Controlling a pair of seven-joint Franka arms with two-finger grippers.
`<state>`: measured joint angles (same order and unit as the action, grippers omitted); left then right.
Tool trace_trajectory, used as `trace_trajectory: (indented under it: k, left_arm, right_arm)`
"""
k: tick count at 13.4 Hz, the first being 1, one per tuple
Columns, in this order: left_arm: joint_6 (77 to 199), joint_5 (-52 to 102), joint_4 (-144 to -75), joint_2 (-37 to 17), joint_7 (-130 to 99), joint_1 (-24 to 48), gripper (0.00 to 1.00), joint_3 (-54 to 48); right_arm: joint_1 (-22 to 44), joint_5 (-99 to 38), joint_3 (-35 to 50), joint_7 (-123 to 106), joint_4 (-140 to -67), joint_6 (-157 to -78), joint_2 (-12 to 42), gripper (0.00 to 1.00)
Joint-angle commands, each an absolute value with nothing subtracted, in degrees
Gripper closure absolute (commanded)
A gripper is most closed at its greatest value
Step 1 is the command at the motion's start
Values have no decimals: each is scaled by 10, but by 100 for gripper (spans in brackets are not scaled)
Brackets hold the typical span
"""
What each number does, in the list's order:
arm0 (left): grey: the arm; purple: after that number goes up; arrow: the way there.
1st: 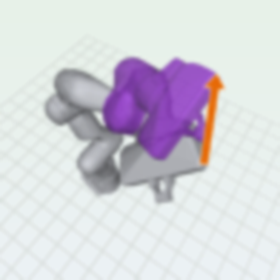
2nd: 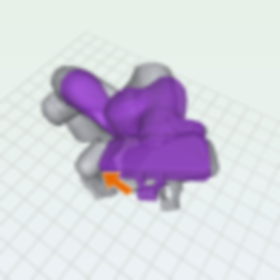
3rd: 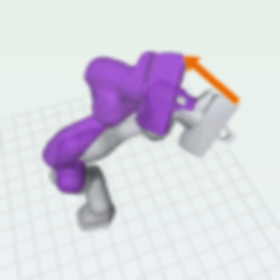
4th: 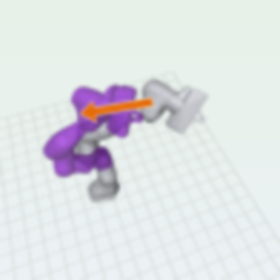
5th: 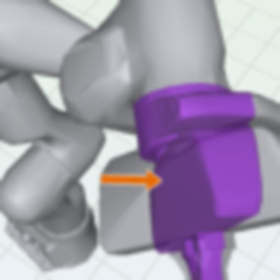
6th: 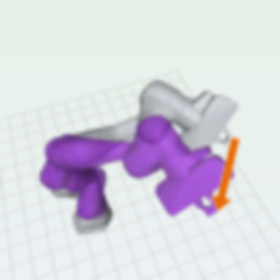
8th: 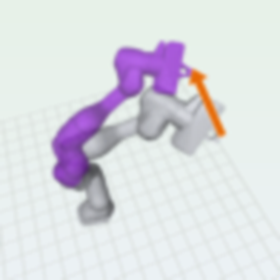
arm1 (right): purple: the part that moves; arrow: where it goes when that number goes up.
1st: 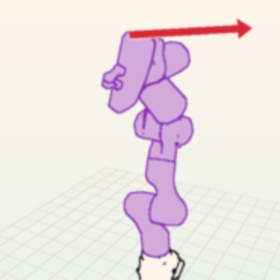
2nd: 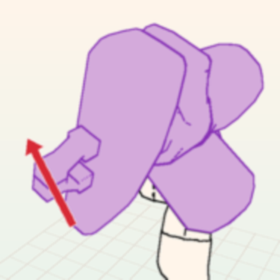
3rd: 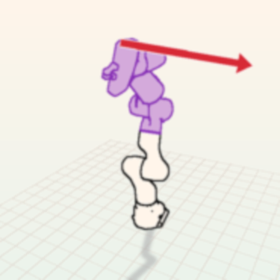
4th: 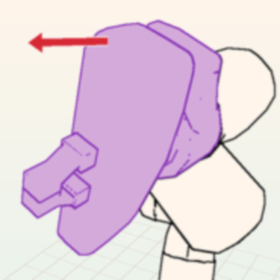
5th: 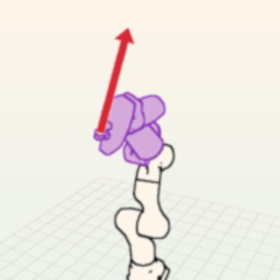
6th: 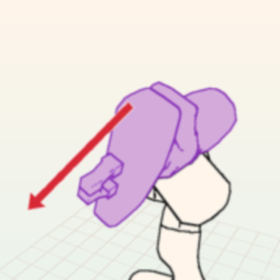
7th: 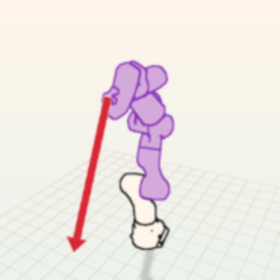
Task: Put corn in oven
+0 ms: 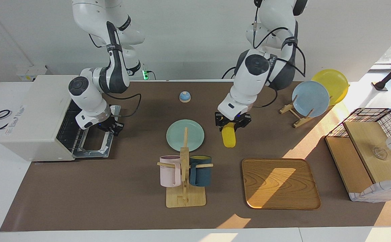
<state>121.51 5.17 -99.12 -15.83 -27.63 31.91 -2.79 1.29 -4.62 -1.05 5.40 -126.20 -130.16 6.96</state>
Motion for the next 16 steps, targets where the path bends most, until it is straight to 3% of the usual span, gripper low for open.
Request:
trace_trajectory:
  k: [1, 3, 6, 11, 12, 13, 14, 16]
  left_arm:
    - [1299, 59, -1049, -154, -327, 369, 100, -17]
    - [1347, 60, -1044, -189, -359, 402, 100, -15]
    - [1375, 55, -979, -269, -395, 429, 100, -14]
    - [1414, 49, -990, -281, -384, 427, 100, -14]
    - [1413, 49, -990, -281, -380, 427, 91, -14]
    - [1412, 49, -991, -280, -381, 428, 23, -14]
    - [1408, 49, -990, -280, -381, 428, 0, -13]
    - [1398, 49, -989, -276, -381, 429, 0, -13]
  right_arm:
    - [21, -52, -16, 60, -1205, -1253, 82, 52]
    - [21, -51, -15, 60, -1167, -1217, 92, 51]
    - [37, -51, -5, 79, -1160, -1205, 93, 51]
    - [72, -50, -5, 123, -1158, -1208, 93, 50]
    - [76, -50, -5, 126, -1151, -1209, 94, 49]
    - [76, -50, -5, 125, -1145, -1209, 97, 49]
    - [76, -50, -5, 125, -1143, -1207, 98, 47]
    - [76, -50, -5, 126, -1143, -1208, 98, 47]
